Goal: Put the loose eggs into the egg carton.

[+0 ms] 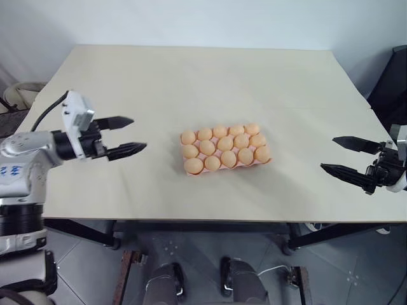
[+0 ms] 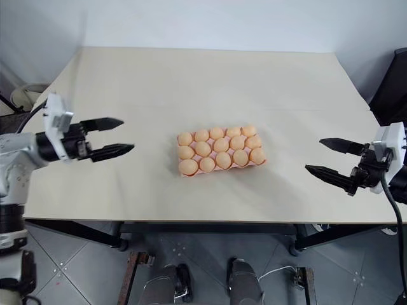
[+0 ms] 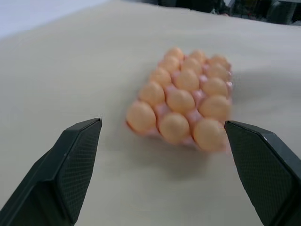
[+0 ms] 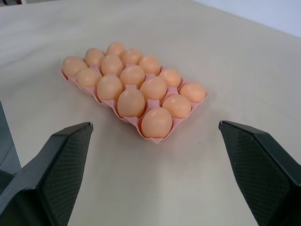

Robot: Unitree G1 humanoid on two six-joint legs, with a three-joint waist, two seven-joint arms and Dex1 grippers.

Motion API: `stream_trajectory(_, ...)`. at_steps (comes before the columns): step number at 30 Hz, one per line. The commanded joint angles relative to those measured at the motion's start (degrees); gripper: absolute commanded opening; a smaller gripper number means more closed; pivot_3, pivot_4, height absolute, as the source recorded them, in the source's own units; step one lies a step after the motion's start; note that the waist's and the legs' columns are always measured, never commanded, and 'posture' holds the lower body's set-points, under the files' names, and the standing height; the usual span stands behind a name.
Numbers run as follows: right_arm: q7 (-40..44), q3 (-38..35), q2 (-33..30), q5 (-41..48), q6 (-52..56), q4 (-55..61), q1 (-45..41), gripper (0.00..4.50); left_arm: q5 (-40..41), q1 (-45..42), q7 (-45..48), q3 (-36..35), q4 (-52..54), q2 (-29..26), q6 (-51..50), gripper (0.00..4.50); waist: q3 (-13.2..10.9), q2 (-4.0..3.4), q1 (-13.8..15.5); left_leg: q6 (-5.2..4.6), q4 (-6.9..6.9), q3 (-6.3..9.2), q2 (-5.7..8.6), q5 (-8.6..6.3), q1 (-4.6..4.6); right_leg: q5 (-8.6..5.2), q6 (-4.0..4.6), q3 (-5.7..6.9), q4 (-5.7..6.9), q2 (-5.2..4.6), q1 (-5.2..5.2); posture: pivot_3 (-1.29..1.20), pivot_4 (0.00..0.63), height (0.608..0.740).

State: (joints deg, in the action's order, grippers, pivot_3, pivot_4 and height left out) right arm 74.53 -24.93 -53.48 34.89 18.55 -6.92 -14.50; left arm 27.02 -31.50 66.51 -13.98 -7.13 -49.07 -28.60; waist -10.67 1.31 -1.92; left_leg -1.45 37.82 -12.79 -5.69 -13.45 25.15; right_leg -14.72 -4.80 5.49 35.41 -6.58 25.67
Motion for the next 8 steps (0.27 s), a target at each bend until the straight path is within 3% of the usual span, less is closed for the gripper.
stream_trajectory(1, 0.94, -0.18, -1.02, 0.00, -1.27, -0.13, -1.24, 4.50, 2.93, 1.15, 4.29, -3.60, 1.31, -4.82, -0.91, 4.46, 0.00, 0.00, 0.24, 0.00, -0.03, -0.01, 0.00, 0.00, -0.01, -0.06, 0.10, -0.01, 0.00, -0.02, 0.01, 0.00, 0.150, 0.740)
stream_trajectory(3, 1.16, 0.11, -0.94, -0.22, -1.32, -0.48, -1.61, 4.50, 3.39, 1.76, 6.09, -4.02, 0.21, -6.72, -0.95, 4.46, 0.00, -0.01, 0.30, 0.02, -0.09, -0.01, -0.01, 0.00, -0.01, -0.49, 0.86, 0.00, -0.02, -0.04, 0.02, 0.00, 0.150, 0.740)
stream_trajectory(8, 1.58, 1.19, -0.97, -0.72, -2.03, -1.87, -2.94, 4.50, 2.39, 2.76, 8.93, -4.35, -2.59, -8.96, 2.98, 4.46, 0.00, -0.01, 0.19, 0.05, -0.42, -0.13, 0.00, 0.02, -0.08, -0.47, 0.84, -0.09, -0.24, -0.09, 0.03, 0.00, 0.150, 0.740)
